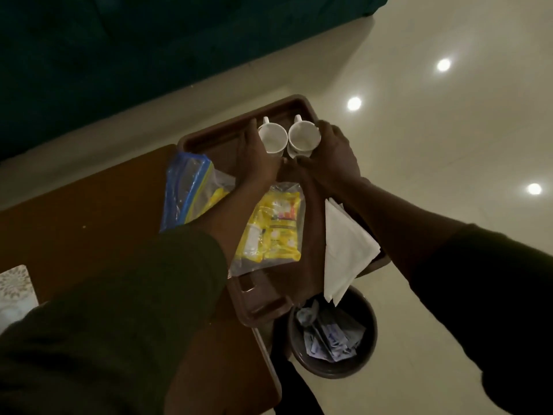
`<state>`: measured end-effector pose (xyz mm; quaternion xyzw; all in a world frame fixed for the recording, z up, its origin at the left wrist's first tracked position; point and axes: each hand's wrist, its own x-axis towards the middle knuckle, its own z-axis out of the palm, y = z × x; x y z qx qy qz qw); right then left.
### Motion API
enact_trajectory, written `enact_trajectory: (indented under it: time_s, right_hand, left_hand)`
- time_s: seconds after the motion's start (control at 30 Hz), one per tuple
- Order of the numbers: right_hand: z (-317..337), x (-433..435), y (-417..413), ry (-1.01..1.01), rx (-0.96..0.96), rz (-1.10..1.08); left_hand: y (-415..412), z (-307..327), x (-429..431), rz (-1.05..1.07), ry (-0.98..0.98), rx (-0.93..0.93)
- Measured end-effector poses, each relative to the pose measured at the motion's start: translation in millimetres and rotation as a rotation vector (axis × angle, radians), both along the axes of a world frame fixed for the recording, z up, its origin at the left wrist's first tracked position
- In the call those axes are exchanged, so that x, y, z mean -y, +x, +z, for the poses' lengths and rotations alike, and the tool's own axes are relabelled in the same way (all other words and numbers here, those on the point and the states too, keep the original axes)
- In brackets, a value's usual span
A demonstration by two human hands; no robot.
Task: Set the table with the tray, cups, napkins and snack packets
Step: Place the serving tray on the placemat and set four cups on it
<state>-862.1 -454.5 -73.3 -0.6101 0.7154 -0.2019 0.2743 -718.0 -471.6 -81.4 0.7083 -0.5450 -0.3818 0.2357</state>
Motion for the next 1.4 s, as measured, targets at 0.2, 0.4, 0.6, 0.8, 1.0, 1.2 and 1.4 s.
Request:
enact_trajectory:
  time_s: [0.2, 0.4, 0.6, 0.8, 1.0, 1.2, 1.4]
  right_hand:
    - [-32.6, 15.5, 3.8, 0.004, -0.066, -0.051]
    - [-28.5, -3.2, 3.5, -0.104, -0.002, -0.059]
    - [27.2, -3.1, 34.4, -0.237, -0.053, -0.001]
    - [67.5, -6.7, 137.9, -0.287, 0.001, 0.128]
    - [80.5, -54.7, 291.8, -0.319, 0.076, 0.302]
    - [91.8, -134.2, 440.6, -0.334, 0.142, 0.500]
    - [77.6, -207.9, 527.7, -0.234, 0.108, 0.627]
  left_hand:
    - [-10.0, -25.1, 13.0, 0.035, -0.034, 0.052]
    - [-1.6, -12.6, -3.8, 0.069, -0.172, 0.019]
    - [36.8, 34.3, -9.6, 0.074, -0.285, -0.004]
    - [142.1, 77.4, -48.8, 0.204, -0.374, -0.074]
    - [289.7, 101.9, -127.9, 0.344, -0.423, -0.020]
    - [418.3, 110.2, -230.0, 0.500, -0.462, 0.030]
    - [498.4, 92.8, -321.0, 0.577, -0.443, 0.079]
